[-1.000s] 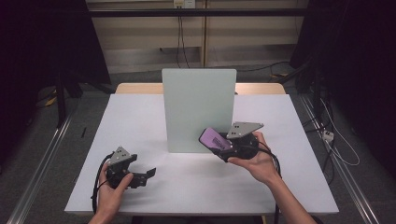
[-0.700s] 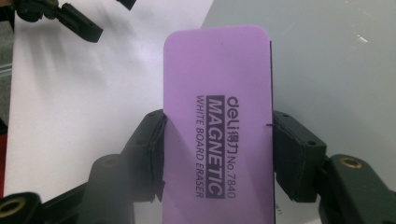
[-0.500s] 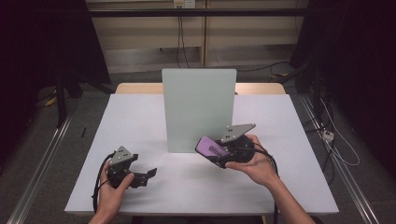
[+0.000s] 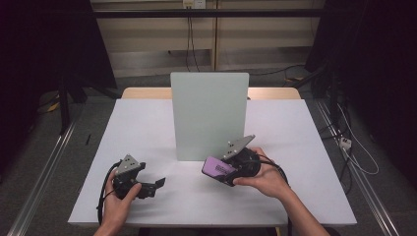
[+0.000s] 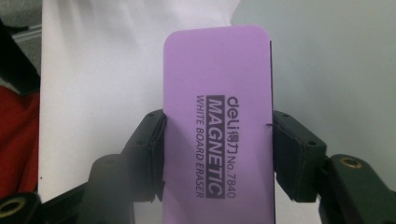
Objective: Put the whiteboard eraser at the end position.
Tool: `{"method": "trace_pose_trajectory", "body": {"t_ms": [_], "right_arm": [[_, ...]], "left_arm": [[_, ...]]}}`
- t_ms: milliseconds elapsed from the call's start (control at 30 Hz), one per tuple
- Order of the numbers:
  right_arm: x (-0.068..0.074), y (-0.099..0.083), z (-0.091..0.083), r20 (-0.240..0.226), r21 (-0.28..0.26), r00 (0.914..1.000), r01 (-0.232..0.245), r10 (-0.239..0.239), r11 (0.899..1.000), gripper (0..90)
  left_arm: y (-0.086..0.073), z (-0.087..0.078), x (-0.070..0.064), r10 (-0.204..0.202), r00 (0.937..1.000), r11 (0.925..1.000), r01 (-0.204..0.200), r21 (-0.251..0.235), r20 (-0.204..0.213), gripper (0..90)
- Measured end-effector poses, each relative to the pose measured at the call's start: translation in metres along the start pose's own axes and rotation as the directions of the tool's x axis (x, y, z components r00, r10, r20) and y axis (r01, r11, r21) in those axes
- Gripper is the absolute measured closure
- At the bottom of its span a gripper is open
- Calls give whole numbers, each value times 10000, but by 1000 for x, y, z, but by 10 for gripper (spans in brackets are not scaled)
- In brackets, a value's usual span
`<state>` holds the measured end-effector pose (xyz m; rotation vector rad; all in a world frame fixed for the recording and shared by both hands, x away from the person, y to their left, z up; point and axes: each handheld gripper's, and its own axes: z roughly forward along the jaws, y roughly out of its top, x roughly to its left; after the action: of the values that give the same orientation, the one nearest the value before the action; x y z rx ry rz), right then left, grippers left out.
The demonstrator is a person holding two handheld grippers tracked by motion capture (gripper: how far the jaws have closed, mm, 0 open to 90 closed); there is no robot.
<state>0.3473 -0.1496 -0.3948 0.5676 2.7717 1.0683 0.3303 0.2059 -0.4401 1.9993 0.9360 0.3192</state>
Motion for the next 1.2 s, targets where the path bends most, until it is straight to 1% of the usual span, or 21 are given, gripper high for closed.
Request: {"method": "trace_pose_trajectory", "body": {"t_ms": [67, 167, 233, 267, 333, 400, 533, 600, 733, 933, 1033, 1167, 1200], "right_arm": [[1, 0, 3, 20, 190, 10000, 48, -48, 9998, 421], [1, 0, 11, -91, 496, 9999, 101, -97, 9987, 421], [2, 1, 18, -363, 644, 9993, 137, -114, 9978, 421], [3, 2, 20, -427, 763, 9990, 158, -126, 9970, 420], [4, 3, 24, -608, 823, 9981, 184, -135, 9964, 420], [6, 3, 27, -598, 1014, 9979, 293, -233, 9944, 420], [8, 2, 31, -675, 1165, 9973, 376, -299, 9925, 420], [7, 2, 33, -740, 1104, 9968, 384, -304, 9931, 419], [7, 0, 37, -704, 1053, 9973, 281, -207, 9940, 419], [6, -1, 39, -778, 989, 9968, 239, -162, 9948, 416], [5, -3, 43, -786, 986, 9969, 87, -9, 9951, 416], [5, -3, 44, -767, 969, 9971, 111, -37, 9952, 415], [6, -3, 44, -749, 968, 9972, 149, -76, 9952, 414]], "left_arm": [[0, 0, 0, -14, 10000, 10000, 14, -6, -17, 52], [0, 1, 1, 5, 10000, 10000, -5, 23, -57, 52], [0, 1, 1, -37, 9999, 10000, 37, 39, -141, 55], [0, 1, 1, -46, 9999, 10000, 46, 34, -130, 57], [0, 0, 2, -61, 9998, 10000, 62, 57, -167, 57], [0, 1, 2, -45, 9999, 10000, 46, 67, -156, 57], [1, 1, 2, -50, 9999, 10000, 50, 48, -128, 56], [1, 2, 2, -116, 9998, 9999, 117, 61, -162, 56], [1, 3, 3, -255, 9995, 9997, 256, 42, -191, 56], [1, 4, 4, -274, 9995, 9996, 276, 99, -157, 56], [0, 4, 3, -357, 9993, 9994, 357, 37, -149, 55], [1, 4, 4, -413, 9991, 9991, 413, 5, -137, 55], [1, 4, 5, -342, 9993, 9994, 343, 99, -160, 54]]}}
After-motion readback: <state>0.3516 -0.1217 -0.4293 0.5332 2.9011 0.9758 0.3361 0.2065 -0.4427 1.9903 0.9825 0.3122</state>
